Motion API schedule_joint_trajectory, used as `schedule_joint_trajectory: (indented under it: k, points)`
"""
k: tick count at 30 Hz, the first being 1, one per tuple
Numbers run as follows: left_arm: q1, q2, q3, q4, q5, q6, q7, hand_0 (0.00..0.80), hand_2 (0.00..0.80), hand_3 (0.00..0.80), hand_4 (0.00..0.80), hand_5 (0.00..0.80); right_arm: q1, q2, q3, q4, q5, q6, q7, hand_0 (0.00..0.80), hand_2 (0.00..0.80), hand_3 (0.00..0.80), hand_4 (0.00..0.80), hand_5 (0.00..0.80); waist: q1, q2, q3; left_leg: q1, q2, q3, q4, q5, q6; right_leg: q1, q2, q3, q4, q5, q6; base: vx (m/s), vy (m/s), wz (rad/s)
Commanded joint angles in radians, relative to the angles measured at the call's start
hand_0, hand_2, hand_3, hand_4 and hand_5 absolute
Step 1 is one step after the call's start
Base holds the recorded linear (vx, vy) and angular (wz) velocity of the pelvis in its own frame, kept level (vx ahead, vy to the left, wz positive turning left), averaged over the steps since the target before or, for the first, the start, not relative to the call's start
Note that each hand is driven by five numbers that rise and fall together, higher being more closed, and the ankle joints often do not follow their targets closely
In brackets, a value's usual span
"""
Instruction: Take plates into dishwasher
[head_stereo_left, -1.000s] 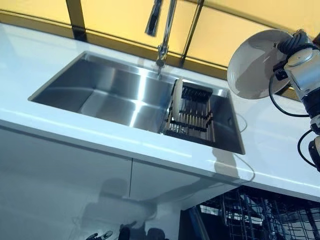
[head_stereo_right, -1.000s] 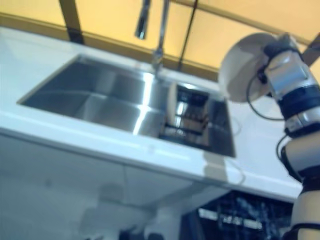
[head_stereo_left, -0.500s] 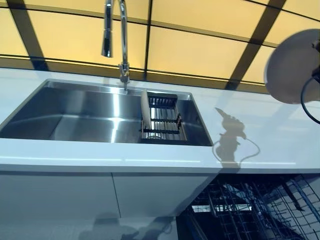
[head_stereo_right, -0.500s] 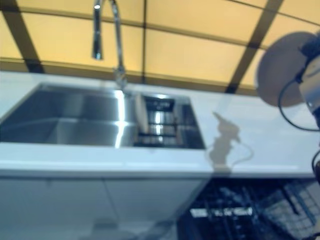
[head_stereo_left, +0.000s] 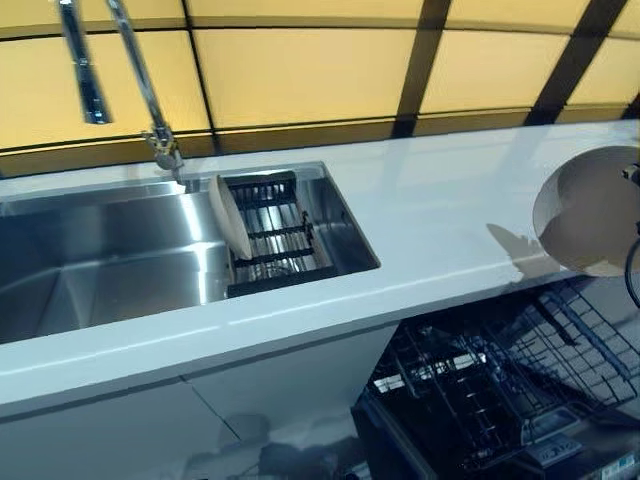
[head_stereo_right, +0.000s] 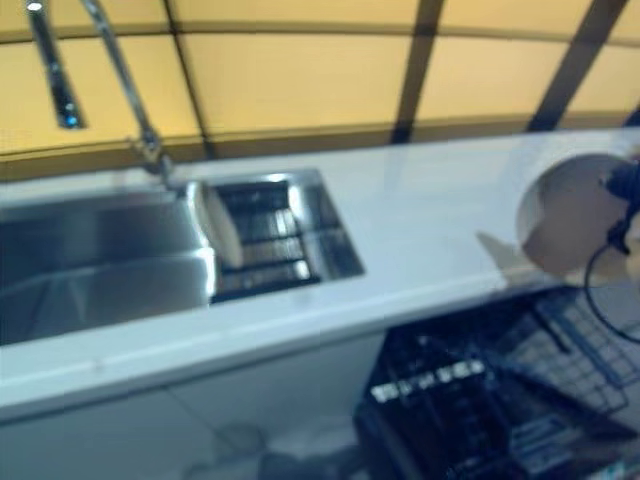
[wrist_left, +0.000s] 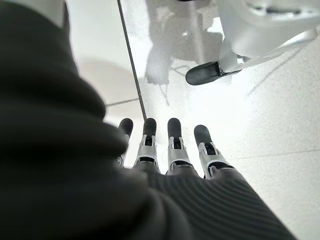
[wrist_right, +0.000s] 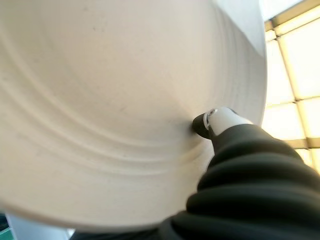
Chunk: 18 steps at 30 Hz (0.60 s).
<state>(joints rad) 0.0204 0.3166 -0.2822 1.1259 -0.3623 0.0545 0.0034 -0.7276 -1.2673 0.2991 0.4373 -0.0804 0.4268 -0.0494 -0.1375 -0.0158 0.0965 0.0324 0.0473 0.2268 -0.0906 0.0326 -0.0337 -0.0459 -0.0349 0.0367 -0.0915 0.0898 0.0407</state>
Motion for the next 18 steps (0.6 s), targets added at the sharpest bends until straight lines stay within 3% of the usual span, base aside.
schedule_joint_trajectory:
  k: [1,8,18]
  points:
    - [-0.047,0.029,0.017,0.033,0.014,-0.003,0.006,0.000,0.000,0.000,0.000,0.000,0.010,-0.069,-0.092,-0.060,-0.126,-0.064,-0.013,0.800,0.800,0.800,0.800,0.800,-0.014,-0.027,0.032,0.044,0.006,-0.017,0.003,-0.104,0.031,0.034,-0.009,-0.005,0.004,-0.054,0.052,-0.050,-0.085,-0.10]
    - [-0.054,0.019,0.035,0.027,0.020,-0.028,0.019,0.000,0.000,0.000,0.000,0.000,0.182,-0.067,-0.236,-0.102,-0.153,-0.093,-0.030,0.800,0.800,0.800,0.800,0.800,-0.047,-0.003,0.060,0.028,0.010,-0.008,0.003,-0.098,0.026,0.017,-0.007,0.001,0.004,-0.051,0.045,-0.049,-0.074,-0.09]
    - [-0.051,-0.007,0.028,0.001,0.018,-0.023,0.014,0.000,0.000,0.000,0.000,0.000,0.423,-0.070,-0.410,-0.216,-0.430,-0.158,-0.076,0.800,0.800,0.800,0.800,0.800,-0.084,0.041,0.073,0.031,0.006,0.019,0.003,-0.106,0.026,0.008,-0.012,0.015,0.004,-0.051,0.048,-0.002,0.001,0.00]
